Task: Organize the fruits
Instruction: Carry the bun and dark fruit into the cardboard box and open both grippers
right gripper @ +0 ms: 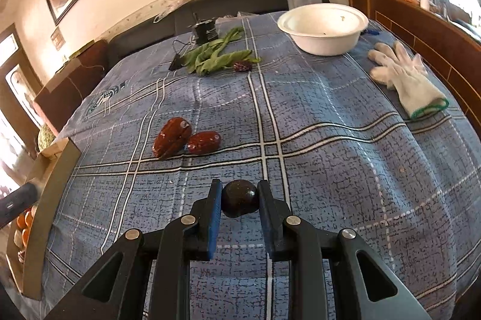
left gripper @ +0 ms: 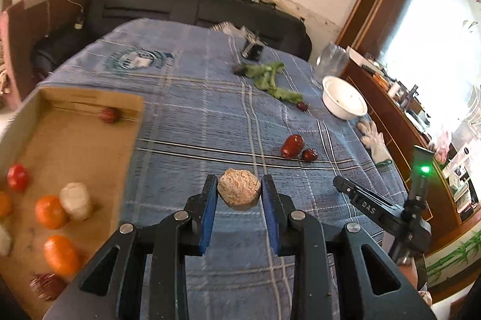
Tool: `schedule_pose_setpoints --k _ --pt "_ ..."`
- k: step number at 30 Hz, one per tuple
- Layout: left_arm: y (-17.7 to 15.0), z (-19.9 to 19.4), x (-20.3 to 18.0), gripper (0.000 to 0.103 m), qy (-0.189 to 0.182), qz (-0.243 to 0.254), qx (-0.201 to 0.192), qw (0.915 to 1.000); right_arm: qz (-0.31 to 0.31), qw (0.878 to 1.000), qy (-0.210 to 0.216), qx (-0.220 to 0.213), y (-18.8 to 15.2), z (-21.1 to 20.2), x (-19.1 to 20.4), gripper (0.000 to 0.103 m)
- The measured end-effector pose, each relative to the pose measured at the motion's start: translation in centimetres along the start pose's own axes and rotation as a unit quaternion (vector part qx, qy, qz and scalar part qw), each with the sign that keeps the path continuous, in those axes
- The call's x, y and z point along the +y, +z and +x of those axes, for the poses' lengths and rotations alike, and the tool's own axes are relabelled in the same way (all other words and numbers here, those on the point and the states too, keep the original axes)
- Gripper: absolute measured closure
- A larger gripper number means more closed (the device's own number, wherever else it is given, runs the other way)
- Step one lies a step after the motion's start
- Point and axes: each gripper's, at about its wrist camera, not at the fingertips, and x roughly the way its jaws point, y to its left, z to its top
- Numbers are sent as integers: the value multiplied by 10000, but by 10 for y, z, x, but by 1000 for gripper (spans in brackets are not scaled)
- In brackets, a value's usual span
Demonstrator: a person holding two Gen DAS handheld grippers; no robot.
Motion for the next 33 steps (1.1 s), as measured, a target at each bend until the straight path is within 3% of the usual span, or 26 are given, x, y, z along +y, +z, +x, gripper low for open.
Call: schedule_pose_setpoints --k 5,15,18,22,27,33 --pt "-8 -30 9 75 -12 -58 -174 9998 -121 9996 -249 58 -3 -4 6 78" --pt "-23 -92 35 75 -62 -252 -520 9983 -327 9993 191 -82 -37 -69 52 77" --pt "-22 -120 52 75 206 -253 -685 9971 -489 9980 386 -104 -37 -83 77 77" --pt "-10 -143 92 75 825 -364 -696 9935 -753 9941 755 -209 -31 -97 117 77" --pt "6 -134 146 74 1334 -705 -500 9873 -1144 9843 1346 -53 -28 -88 173 77" --pt "21 -73 176 75 1394 -815 120 9868 -1737 9675 1786 433 -32 -41 242 77"
